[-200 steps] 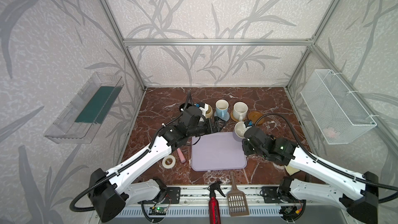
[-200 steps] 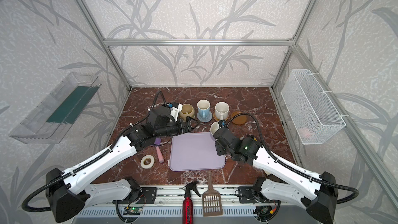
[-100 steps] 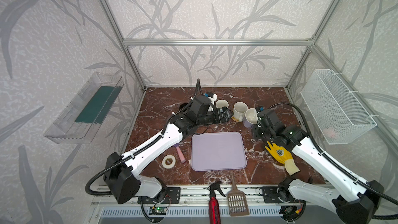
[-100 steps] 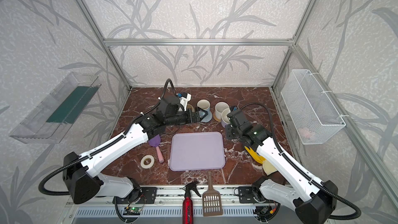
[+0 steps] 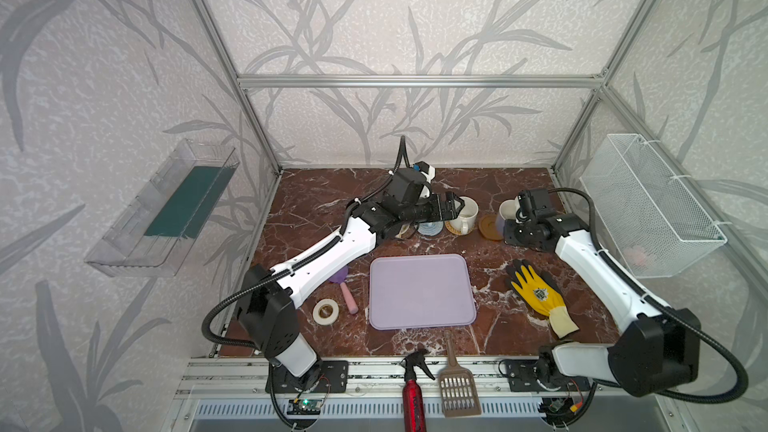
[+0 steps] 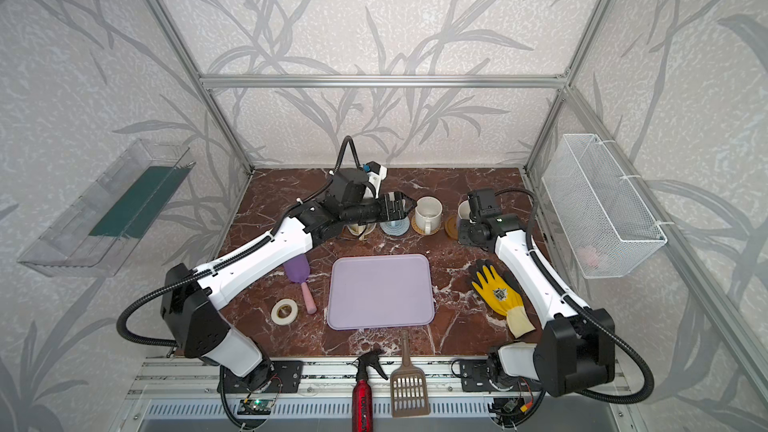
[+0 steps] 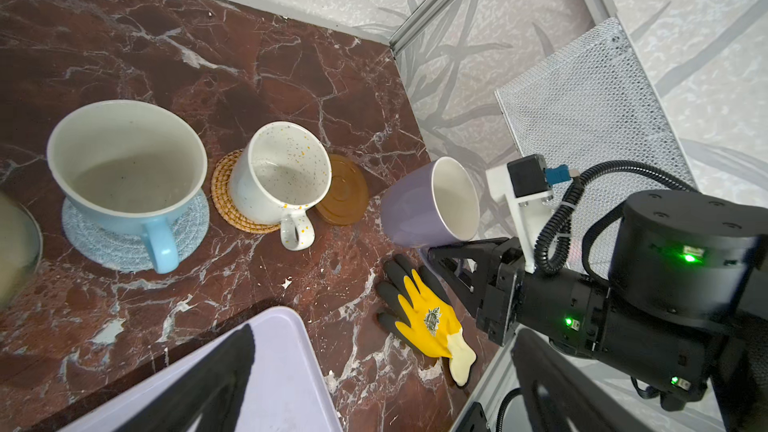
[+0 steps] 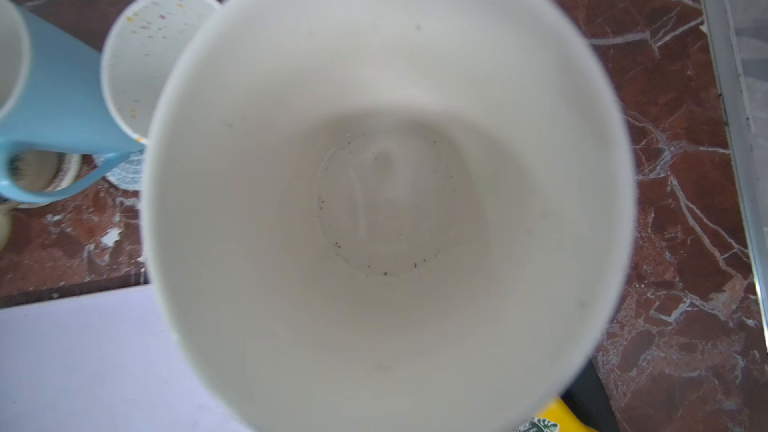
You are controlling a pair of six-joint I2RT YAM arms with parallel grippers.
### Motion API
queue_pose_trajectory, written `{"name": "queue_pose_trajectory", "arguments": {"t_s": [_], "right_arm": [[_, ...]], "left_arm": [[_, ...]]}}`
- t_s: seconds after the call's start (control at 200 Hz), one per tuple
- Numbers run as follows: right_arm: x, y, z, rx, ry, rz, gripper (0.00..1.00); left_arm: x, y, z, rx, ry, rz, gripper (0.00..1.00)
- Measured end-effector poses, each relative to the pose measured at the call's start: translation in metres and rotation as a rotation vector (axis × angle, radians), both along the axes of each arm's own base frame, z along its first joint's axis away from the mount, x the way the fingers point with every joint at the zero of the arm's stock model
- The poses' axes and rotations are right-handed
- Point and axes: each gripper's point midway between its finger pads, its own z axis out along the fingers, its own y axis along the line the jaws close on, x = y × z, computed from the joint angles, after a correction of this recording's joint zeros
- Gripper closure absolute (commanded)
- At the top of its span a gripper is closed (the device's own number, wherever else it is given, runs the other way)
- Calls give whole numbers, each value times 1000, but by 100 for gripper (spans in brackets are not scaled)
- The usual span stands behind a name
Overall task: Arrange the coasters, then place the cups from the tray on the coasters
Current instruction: 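Carry the lavender mug onto the small brown wooden coaster and open right gripper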
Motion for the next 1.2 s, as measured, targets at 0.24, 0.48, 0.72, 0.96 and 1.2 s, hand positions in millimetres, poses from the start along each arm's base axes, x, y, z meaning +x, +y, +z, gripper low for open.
{"name": "queue_pose_trajectory", "arguments": {"t_s": [0.24, 0.48, 0.72, 0.96, 1.2], "right_arm": [[27, 3, -20, -14, 23, -5, 100], [50, -2, -44, -49, 55, -29, 100], [59, -3, -69, -62, 104, -35, 100], [64, -2, -78, -66, 118, -32, 100], [69, 0, -82, -58, 110, -32, 100]], "left_arm": [[17, -15, -11, 12, 11, -3, 1], [28, -31, -30, 26, 34, -17, 1], [30, -40, -46, 44, 57, -30, 1], [32, -44, -43, 47, 49, -41, 1], [33, -46, -44, 47, 52, -43, 1]]}}
